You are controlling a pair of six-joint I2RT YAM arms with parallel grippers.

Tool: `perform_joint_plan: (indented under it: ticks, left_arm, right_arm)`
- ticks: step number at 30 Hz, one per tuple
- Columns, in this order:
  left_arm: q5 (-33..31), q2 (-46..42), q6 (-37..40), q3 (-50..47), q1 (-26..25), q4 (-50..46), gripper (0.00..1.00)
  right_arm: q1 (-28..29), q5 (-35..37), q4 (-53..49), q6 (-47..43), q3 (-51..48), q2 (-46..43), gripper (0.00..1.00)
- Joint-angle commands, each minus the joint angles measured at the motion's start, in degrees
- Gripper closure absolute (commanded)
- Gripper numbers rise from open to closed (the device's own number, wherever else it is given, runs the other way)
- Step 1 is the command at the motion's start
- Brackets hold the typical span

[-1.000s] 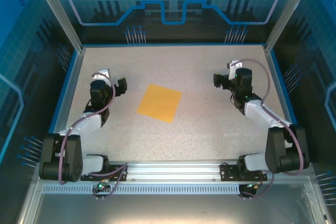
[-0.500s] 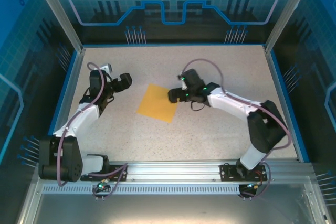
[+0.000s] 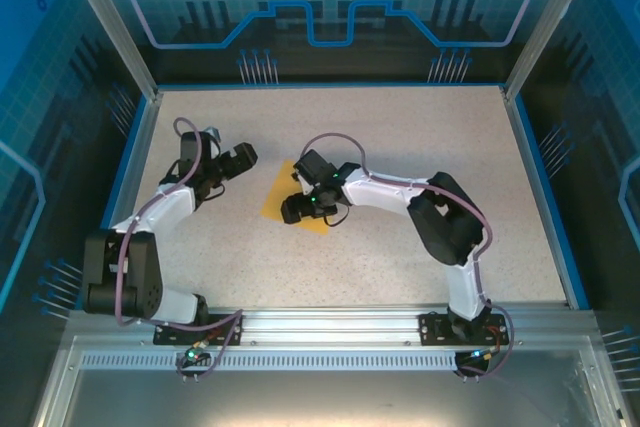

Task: Fold a paper plane with a square sheet of paper (pick it up from the middle)
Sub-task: Move the square sheet of paper to the center of the table.

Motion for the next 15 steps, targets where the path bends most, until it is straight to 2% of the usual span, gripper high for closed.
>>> perform_joint_plan:
  ticks: [1, 8, 15]
  left_arm:
    - [1.3, 1.5, -1.7, 2.3, -0.6, -1.4, 0.02]
    - [1.4, 2.7, -1.3, 3.0, -0.6, -2.6, 0.02]
    - [1.5, 2.6, -1.3, 2.6, -0.6, -3.0, 0.02]
  right_arm:
    - [0.9, -1.7, -4.8, -0.1, 1.3, 1.2, 0.22]
    - [-0.3, -1.4, -8.8, -5.1, -5.3, -1.4, 0.21]
    - [-5.3, -1.4, -14.1, -14.0, -14.8, -10.3, 0.20]
